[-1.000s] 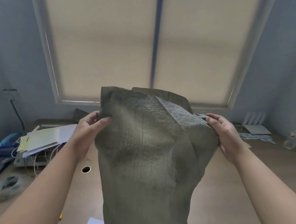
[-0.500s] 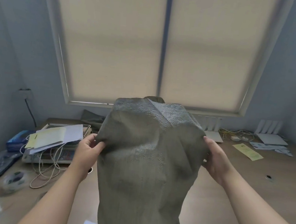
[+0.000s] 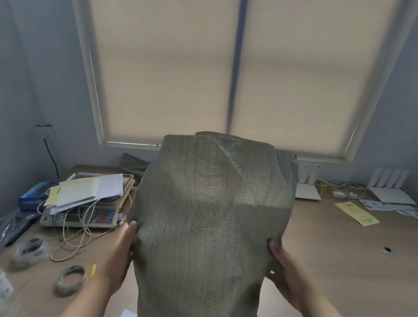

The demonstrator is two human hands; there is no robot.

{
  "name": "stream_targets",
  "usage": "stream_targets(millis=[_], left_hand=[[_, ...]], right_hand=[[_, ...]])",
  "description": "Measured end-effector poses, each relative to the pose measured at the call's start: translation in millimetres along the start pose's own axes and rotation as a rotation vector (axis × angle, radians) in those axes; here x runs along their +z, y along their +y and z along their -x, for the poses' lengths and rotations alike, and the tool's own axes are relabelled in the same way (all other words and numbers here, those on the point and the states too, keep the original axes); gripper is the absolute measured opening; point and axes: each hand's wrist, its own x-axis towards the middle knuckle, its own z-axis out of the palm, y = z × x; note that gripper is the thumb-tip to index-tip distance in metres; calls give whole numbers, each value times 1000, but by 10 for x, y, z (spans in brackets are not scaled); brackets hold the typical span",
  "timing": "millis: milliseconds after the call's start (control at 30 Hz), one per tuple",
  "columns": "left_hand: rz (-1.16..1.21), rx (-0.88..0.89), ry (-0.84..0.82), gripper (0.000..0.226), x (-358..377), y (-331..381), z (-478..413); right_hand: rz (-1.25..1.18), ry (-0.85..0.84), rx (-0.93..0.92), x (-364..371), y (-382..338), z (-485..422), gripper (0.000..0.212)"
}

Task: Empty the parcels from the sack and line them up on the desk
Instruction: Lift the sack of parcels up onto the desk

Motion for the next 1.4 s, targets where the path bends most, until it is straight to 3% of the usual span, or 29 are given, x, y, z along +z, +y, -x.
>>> stream_targets(millis=[67, 200, 233, 467, 633, 967, 1033, 1300, 1367, 1400], left_hand=[[-66, -21, -10, 88, -18, -164, 97], [-95, -130, 46, 31, -6, -470, 218], [-125, -159, 55, 27, -8, -544, 244], [-198, -146, 66, 57, 117, -636, 258], [-215, -147, 52, 48, 280, -488, 111], [-372, -292, 122, 114, 297, -808, -151], [-364, -301, 149, 131, 291, -859, -167], [-335, -335, 118, 139, 127, -1152, -94], [-339, -361, 109, 136, 32, -1208, -34], [-333, -378, 104, 135, -15, -1240, -3]], right_hand=[[-7, 15, 25, -36, 135, 31, 108], [-28, 11, 53, -55, 364, 109, 106], [-20, 14, 65, -34, 420, 127, 105], [6, 98, 84, 228, 569, 164, 71], [129, 124, 72, 319, 411, 143, 53], [207, 314, 190, 400, 429, -82, 34], [183, 361, 182, 421, 465, -156, 33], [329, 328, 220, 379, 803, -334, 28], [472, 299, 223, 311, 893, -269, 43], [508, 279, 230, 296, 896, -208, 63]])
